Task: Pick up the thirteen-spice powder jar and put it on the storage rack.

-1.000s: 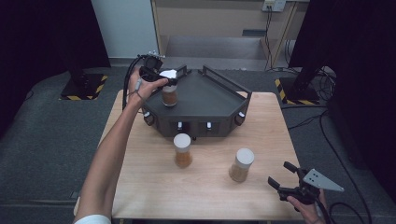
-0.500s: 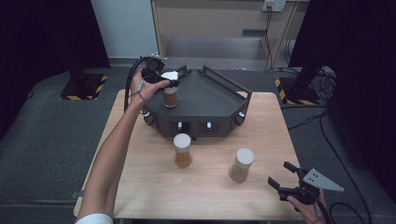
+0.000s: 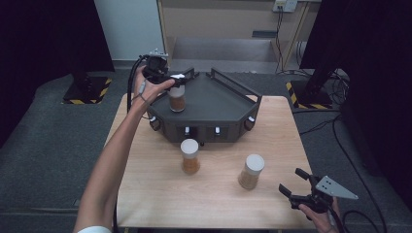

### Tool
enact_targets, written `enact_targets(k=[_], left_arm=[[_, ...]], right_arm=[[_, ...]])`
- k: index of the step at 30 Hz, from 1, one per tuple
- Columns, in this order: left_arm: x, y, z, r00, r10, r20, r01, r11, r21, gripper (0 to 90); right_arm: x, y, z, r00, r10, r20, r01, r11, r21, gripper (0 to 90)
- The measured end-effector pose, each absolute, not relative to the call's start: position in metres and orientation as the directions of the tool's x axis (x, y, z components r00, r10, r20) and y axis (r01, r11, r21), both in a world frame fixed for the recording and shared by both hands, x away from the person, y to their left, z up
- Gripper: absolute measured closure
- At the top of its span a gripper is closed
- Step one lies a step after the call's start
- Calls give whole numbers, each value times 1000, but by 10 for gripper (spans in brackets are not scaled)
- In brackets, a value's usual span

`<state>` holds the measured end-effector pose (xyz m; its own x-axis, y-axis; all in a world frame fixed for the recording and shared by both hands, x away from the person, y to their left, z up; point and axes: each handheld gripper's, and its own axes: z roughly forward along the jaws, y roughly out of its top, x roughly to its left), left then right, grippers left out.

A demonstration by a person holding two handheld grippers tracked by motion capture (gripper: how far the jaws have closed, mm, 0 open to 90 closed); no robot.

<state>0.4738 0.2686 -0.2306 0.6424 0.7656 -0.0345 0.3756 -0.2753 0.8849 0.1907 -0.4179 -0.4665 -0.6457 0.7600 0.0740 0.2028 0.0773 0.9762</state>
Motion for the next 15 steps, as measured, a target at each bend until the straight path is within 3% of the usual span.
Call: enact_targets(k=[15], left_arm=[[420, 293, -215, 804, 594, -2, 175, -233, 956, 39]], right_arm=[[190, -416, -466, -650, 757, 70, 199, 81, 977, 78]])
